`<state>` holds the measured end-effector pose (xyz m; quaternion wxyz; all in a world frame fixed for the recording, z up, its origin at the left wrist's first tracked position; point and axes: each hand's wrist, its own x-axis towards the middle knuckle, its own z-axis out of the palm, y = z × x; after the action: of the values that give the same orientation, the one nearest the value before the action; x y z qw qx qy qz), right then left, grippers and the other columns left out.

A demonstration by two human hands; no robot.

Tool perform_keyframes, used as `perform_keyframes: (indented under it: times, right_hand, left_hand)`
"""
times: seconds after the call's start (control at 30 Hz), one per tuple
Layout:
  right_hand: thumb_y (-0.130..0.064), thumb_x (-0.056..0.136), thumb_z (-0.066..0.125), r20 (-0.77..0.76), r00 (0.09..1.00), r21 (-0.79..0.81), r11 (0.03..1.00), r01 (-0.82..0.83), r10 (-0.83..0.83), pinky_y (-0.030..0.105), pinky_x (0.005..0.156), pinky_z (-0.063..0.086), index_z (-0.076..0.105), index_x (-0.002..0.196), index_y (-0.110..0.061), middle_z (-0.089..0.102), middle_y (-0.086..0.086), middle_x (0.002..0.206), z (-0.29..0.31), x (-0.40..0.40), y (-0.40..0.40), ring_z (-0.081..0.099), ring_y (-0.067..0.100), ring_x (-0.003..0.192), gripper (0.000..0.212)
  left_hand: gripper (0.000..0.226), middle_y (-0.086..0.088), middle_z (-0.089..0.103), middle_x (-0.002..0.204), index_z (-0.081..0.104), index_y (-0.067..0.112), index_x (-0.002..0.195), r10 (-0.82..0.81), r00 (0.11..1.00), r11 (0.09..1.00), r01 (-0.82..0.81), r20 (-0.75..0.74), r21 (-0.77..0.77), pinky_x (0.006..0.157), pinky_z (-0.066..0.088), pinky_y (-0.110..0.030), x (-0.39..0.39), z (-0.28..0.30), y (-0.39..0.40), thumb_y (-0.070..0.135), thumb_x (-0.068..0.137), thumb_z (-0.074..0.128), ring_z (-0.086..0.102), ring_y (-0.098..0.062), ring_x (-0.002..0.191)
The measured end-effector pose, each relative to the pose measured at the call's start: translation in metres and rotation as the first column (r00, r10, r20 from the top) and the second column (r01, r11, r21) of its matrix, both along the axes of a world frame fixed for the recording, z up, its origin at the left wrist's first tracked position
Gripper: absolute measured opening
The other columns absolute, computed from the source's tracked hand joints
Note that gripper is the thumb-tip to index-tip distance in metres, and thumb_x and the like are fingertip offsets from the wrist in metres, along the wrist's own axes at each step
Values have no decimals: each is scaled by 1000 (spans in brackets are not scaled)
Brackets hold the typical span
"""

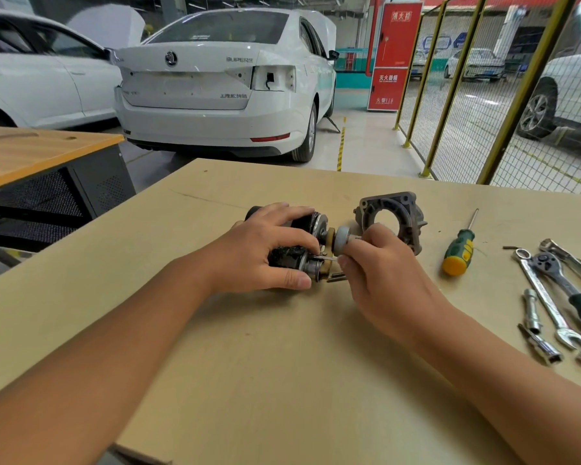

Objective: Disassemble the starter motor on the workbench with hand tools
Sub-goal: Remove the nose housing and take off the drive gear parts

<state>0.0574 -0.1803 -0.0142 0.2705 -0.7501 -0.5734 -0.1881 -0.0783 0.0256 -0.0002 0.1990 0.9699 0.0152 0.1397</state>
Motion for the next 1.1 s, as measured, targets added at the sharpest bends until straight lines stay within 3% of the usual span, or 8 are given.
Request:
perform_keyframes:
  times: [0.2, 0.3, 0.4, 0.5, 0.6, 0.77, 0.93, 1.1]
  right_hand:
    - [-16, 92, 67, 89, 993, -27, 996, 84, -81, 40, 60, 43, 67, 83, -8, 53, 7, 86, 0, -2, 1, 55, 35, 66, 12]
    - [-26, 87, 72, 148, 975, -41, 984, 172, -164, 41, 68, 44, 70, 86, -15, 60, 1, 89, 4, -5, -2, 60, 32, 78, 11]
    - [-28, 82, 77, 132, 979, -56, 985, 163, -154, 40, 64, 46, 67, 87, -15, 60, 1, 89, 6, -7, -3, 60, 33, 77, 17]
    - [-22, 88, 73, 60, 995, -44, 996, 78, -75, 39, 52, 47, 63, 89, -11, 57, 3, 85, 5, -7, -2, 57, 35, 67, 16]
    - [-18, 94, 67, -30, 999, 13, 1000, -20, 21, 40, 52, 44, 60, 84, -7, 51, 5, 78, 2, -8, -1, 48, 30, 63, 17]
    - [-14, 95, 61, -74, 996, 65, 997, -35, 40, 34, 55, 36, 58, 72, -6, 44, 3, 72, 0, -7, 2, 39, 19, 62, 25]
    - [-14, 97, 59, -57, 998, 32, 999, -31, 33, 37, 57, 41, 61, 77, -6, 45, 3, 79, -2, -5, 2, 44, 24, 64, 22]
    - [-17, 92, 66, 82, 996, -2, 999, 38, -37, 33, 64, 34, 70, 82, -13, 53, 1, 80, 2, -4, 1, 52, 28, 65, 12]
  left_hand:
    - [50, 26, 27, 163, 58, 60, 124, 1, 1000, 1000, -1, 5, 16, 121, 25, -58, 1, 0, 0, 75, 77, 66, 17, -15, 156]
    - [49, 25, 27, 163, 58, 60, 123, 2, 1000, 1000, -3, 4, 25, 121, 26, -58, 1, -1, -1, 76, 78, 65, 17, -15, 156]
    - [47, 24, 27, 164, 58, 59, 122, 0, 1000, 1000, -1, 11, 25, 120, 26, -59, 0, -1, -1, 74, 78, 66, 18, -15, 156]
    - [47, 25, 26, 164, 58, 59, 122, 6, 1000, 1000, -6, 4, 19, 120, 26, -59, -1, 0, -3, 74, 78, 66, 18, -14, 156]
    - [47, 27, 25, 164, 57, 61, 121, 16, 1000, 1000, -16, -7, 22, 121, 25, -59, -2, 2, -3, 75, 78, 64, 15, -12, 156]
    - [51, 30, 23, 163, 55, 59, 123, 22, 999, 1000, -21, -23, 17, 122, 24, -59, -3, 3, -6, 77, 76, 63, 12, -9, 157]
    - [52, 31, 23, 163, 57, 58, 124, 22, 999, 1000, -21, -28, 6, 124, 21, -56, -3, 4, -6, 75, 76, 64, 10, -8, 158]
    - [51, 30, 23, 163, 56, 59, 123, 13, 1000, 1000, -13, -23, 7, 123, 22, -57, -3, 4, -6, 76, 76, 64, 12, -9, 157]
